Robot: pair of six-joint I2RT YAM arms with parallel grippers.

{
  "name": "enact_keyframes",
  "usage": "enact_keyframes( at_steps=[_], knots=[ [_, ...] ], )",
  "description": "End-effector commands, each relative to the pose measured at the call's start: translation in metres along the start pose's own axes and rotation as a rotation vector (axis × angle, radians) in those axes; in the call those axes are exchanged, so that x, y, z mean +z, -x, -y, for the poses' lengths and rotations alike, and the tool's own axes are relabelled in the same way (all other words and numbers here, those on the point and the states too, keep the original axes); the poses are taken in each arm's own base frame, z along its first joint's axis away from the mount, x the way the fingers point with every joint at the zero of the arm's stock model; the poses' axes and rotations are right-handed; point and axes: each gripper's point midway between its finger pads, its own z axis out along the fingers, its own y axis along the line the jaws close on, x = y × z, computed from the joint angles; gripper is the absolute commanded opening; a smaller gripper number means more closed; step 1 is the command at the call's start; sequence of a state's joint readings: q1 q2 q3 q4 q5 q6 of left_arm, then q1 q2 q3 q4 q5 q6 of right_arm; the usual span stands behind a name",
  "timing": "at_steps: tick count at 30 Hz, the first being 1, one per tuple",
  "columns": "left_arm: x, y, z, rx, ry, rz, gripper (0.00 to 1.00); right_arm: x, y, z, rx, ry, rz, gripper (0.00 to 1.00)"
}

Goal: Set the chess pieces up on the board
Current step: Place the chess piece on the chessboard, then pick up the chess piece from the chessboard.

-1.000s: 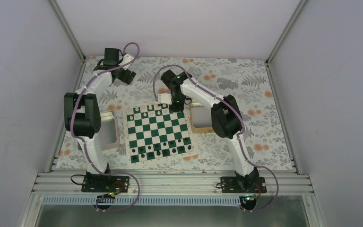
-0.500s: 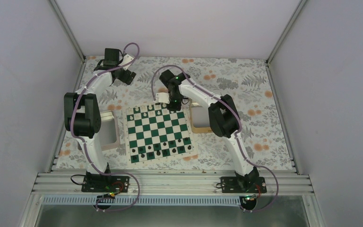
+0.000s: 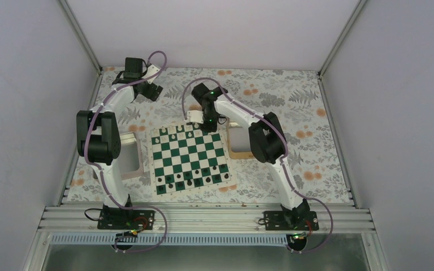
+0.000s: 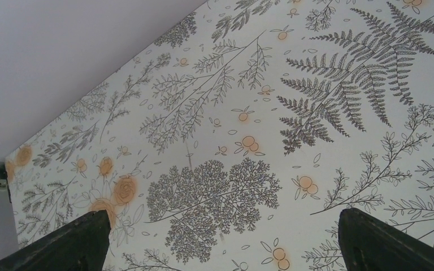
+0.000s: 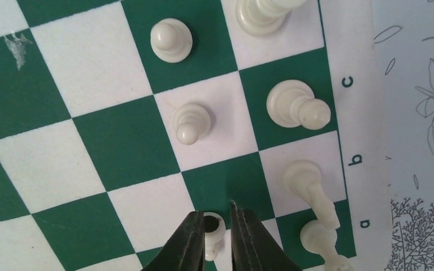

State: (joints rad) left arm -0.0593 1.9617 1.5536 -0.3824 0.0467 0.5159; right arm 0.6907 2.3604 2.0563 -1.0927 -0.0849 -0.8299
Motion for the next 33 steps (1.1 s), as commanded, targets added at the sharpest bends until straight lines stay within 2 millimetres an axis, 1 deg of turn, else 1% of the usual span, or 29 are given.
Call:
enact_keyframes(
  at_steps=[1, 5, 9, 17, 25, 33],
  knots=[
    [-0.004, 0.006, 0.003, 0.011, -0.011, 0.023, 1.0, -0.019, -0.007, 0.0, 0.01, -0.015, 0.005, 0.16],
    [-0.004, 0.007, 0.004, 0.012, -0.014, 0.026, 1.0, -0.025, -0.022, -0.001, 0.024, -0.021, 0.005, 0.21],
    [-0.005, 0.009, 0.004, 0.013, -0.014, 0.029, 1.0, -0.021, -0.031, 0.0, 0.042, -0.009, -0.003, 0.21],
    [-0.005, 0.008, 0.004, 0.016, -0.013, 0.028, 1.0, -0.007, -0.034, 0.001, 0.043, 0.013, -0.015, 0.22],
    [-0.003, 0.006, 0.005, 0.019, -0.017, 0.023, 1.0, -0.002, -0.03, 0.002, 0.038, 0.032, -0.005, 0.23],
    [-0.002, 0.005, 0.007, 0.021, -0.021, 0.022, 1.0, 0.009, -0.031, 0.0, 0.036, 0.053, -0.015, 0.24]
  ],
)
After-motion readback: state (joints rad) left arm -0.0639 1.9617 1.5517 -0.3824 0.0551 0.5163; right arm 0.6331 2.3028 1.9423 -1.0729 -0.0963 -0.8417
